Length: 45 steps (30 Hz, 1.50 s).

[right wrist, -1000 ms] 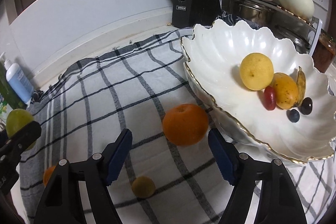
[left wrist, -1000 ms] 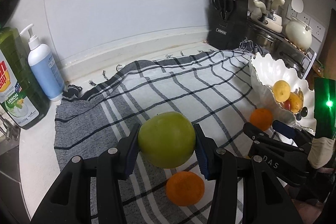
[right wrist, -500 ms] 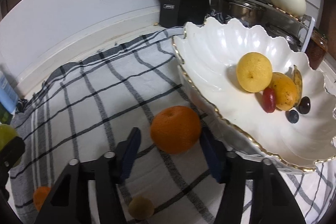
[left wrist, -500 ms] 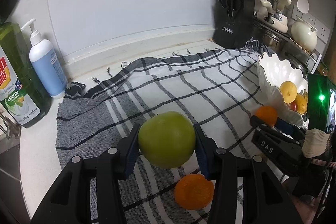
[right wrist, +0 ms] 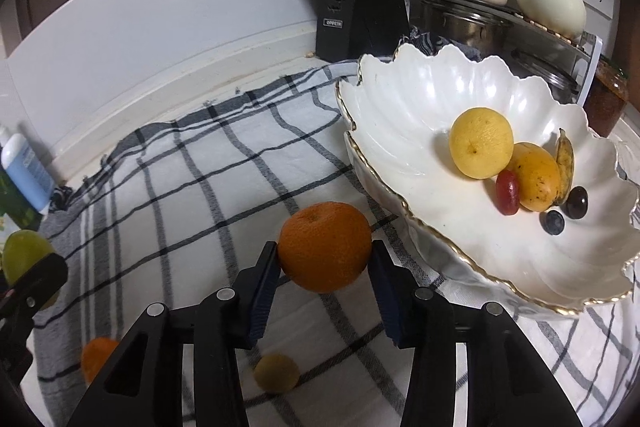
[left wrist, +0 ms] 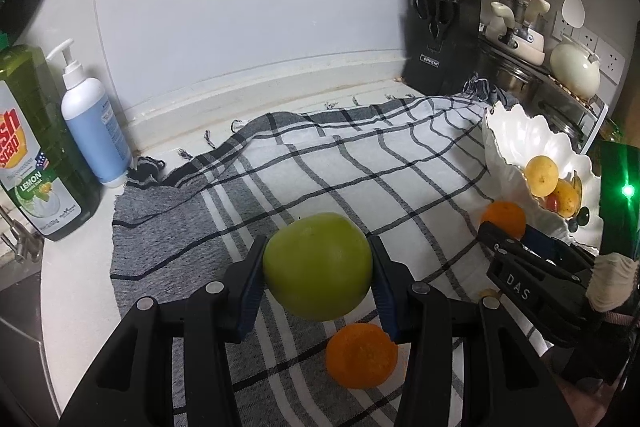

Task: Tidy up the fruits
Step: 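Grasp the tangerine with the right tool while the left tool holds the green apple, then carry the green apple and tangerine into the white bowl and open both tools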

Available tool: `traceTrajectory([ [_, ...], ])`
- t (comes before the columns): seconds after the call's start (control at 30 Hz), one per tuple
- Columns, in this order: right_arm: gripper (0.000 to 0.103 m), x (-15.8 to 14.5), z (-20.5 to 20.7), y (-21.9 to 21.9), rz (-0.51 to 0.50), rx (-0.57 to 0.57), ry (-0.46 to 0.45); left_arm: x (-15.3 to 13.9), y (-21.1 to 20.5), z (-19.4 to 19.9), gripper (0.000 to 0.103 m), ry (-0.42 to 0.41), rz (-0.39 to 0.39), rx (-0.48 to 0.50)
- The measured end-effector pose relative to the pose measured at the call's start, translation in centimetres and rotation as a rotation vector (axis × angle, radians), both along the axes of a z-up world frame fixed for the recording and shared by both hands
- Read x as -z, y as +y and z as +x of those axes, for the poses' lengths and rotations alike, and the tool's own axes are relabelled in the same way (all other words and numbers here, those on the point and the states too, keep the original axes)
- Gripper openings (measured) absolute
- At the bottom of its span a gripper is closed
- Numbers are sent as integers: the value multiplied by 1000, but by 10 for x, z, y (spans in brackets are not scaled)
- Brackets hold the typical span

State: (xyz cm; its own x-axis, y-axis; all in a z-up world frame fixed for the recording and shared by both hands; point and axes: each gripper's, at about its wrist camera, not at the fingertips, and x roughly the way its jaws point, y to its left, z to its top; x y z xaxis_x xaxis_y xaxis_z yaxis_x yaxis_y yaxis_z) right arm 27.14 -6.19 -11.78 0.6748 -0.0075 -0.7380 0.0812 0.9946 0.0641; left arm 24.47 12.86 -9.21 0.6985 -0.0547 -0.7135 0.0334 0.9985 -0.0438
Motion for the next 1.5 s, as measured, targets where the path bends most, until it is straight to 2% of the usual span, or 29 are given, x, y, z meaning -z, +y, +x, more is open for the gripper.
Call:
traceTrajectory([
  [0.73,46,-68,-66,-9,14,-32,-140,-48,-15,-45,47,-93,-17,27],
  [1.5,46,-105,-94,-105,-37,98,-199,-68,-122,-31,47,-119,-53,199],
])
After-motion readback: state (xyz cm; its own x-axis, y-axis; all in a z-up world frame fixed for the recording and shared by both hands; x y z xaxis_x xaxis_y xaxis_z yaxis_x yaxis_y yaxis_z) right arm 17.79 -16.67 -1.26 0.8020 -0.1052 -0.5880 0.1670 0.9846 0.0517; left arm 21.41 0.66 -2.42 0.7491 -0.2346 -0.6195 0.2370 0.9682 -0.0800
